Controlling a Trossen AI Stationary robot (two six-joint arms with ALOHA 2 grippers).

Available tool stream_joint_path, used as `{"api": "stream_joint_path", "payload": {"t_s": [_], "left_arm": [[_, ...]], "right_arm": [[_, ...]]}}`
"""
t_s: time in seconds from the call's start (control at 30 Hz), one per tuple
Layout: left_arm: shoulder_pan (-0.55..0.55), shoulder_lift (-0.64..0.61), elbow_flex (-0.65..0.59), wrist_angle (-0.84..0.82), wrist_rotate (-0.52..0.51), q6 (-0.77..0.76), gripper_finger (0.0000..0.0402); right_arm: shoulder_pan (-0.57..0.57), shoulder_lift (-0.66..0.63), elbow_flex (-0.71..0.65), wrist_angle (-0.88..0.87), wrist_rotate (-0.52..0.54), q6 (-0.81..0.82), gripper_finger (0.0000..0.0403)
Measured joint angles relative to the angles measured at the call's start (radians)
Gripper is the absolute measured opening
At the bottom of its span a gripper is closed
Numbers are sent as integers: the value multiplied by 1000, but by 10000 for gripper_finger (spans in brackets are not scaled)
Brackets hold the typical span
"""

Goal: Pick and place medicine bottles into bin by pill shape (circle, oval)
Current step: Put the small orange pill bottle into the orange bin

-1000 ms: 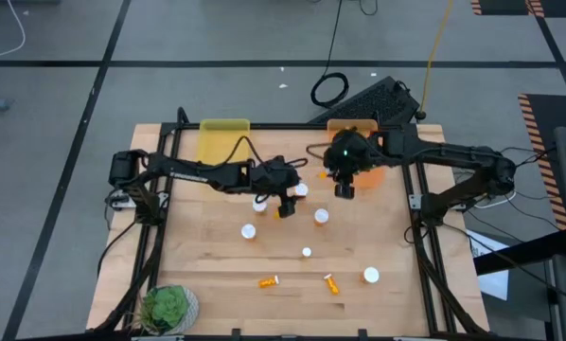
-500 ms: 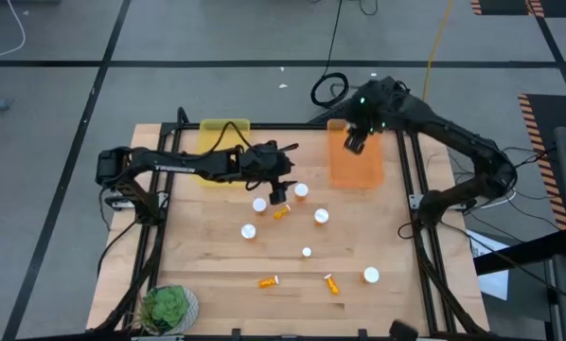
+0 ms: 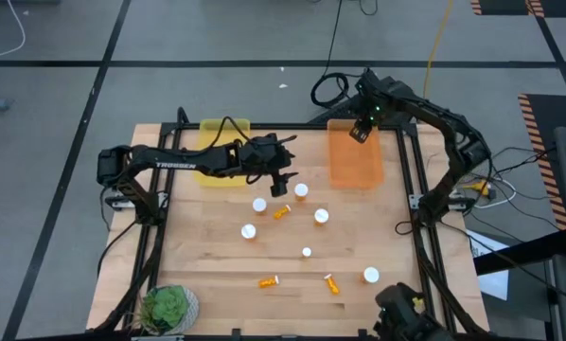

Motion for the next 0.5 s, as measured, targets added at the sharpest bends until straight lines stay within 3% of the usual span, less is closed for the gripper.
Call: {"api": "stream_joint_path", "payload": {"t_s": [0.5], "left_arm": [[22,0,0,-3,52,-1,255]], "right_arm": [[-72,119,0,26,0,-31,121]]}}
